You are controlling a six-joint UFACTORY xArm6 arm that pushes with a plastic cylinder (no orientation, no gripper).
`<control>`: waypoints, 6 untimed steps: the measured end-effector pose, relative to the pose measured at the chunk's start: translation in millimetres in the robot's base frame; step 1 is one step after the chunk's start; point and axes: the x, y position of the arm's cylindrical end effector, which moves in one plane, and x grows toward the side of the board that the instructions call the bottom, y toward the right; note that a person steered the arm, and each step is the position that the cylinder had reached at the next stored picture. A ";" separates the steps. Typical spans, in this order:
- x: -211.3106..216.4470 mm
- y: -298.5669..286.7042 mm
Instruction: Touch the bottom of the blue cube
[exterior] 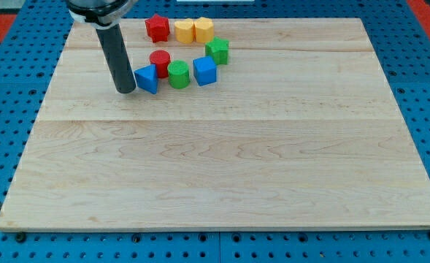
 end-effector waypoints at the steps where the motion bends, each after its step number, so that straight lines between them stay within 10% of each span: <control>1: 13.9 24.0; 6: -1.2 83.6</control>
